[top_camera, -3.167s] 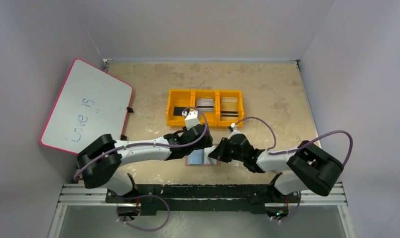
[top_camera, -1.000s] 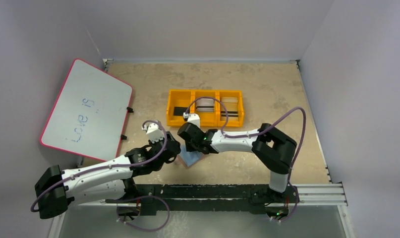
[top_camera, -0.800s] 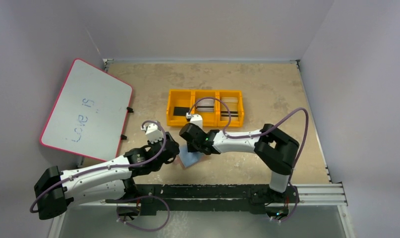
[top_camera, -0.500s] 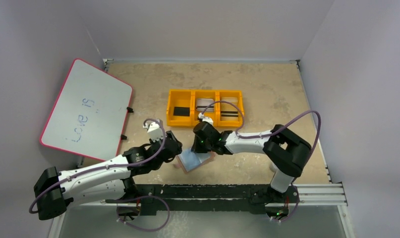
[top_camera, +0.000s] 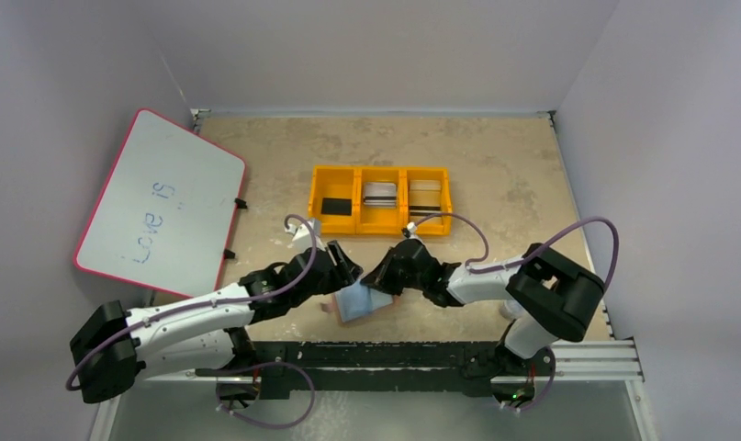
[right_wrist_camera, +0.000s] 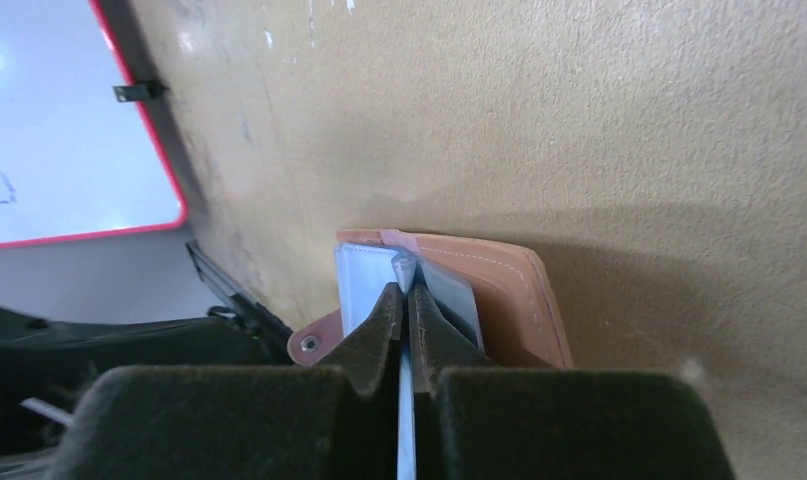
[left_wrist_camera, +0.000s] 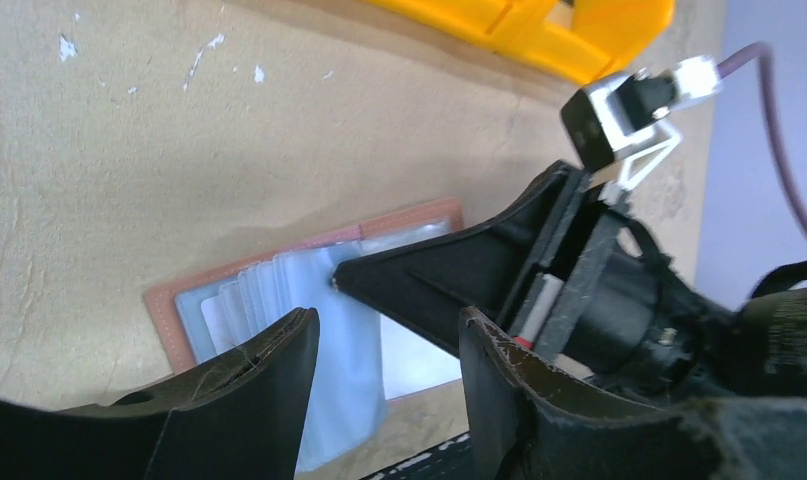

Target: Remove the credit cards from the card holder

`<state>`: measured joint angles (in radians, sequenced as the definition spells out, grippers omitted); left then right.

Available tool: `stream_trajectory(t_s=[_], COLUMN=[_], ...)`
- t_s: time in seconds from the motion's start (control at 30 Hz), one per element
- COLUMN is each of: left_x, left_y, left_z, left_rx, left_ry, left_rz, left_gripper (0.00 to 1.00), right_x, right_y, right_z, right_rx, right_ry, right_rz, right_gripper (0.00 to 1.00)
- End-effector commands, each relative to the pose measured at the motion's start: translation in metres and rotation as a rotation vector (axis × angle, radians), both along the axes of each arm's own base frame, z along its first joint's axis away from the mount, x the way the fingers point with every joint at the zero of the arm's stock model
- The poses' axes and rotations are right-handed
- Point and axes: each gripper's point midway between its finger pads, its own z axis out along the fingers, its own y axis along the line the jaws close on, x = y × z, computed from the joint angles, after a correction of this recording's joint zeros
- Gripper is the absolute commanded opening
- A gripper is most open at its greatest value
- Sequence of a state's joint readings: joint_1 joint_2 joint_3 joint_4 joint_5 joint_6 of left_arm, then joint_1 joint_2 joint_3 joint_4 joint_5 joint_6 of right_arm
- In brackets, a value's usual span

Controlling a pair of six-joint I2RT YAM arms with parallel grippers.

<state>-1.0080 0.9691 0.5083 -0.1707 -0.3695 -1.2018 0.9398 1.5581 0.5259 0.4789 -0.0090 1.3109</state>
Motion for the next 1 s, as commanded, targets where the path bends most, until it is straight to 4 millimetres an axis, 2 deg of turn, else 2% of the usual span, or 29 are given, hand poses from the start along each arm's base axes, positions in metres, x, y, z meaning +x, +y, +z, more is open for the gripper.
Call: stream_trajectory(t_s=[0.0, 0.13, 0.23, 0.3, 0.4, 0.5, 0.67, 0.8, 0.97], left_x=[-0.002, -0.003, -0.002, 0.0, -0.003, -0.011, -0.015, -0.019, -0.024], left_y=[-0.014, 0.001, 0.007, 0.01, 0.015, 0.012, 0.012, 0.008, -0.003], left_z=[-0.008, -0.021, -0.005, 0.005, -0.002, -0.018, -0.034, -0.033, -0.039], left_rx=[0.007, 0.047, -0.052, -0.102, -0.075, -0.046, -0.094, -0.184, -0.209], left_ry=[-0.002, 0.036, -0.005, -0.047, -0.027, 0.035, 0.084, 0.08, 0.091], left_rz=[-0.086, -0.034, 0.014, 0.028, 0.032, 0.007, 0.04, 0.028, -0.026], left_gripper=[0.54, 0.55, 0.57, 0.62, 0.68, 0.68, 0.68, 0.68, 0.69], right_x=[0.013, 0.019, 0.02, 0.018, 0.019, 0.02, 0.02, 0.018, 0.016], right_y=[0.018, 0.009, 0.01, 0.011, 0.012, 0.012, 0.009, 0.007, 0.007], right_z=[0.031, 0.035, 0.028, 0.023, 0.021, 0.019, 0.013, 0.01, 0.005], right_rx=[0.178, 0.213, 0.201, 0.205, 0.23, 0.222, 0.207, 0.227, 0.232], right_ry=[0.001, -0.02, -0.003, 0.013, 0.015, 0.018, 0.033, 0.046, 0.054], right_rz=[-0.068, -0.135, -0.131, -0.128, -0.134, -0.133, -0.153, -0.165, -0.157], right_gripper=[0.0, 0.0, 0.0, 0.0, 0.0, 0.0, 0.0, 0.0, 0.0])
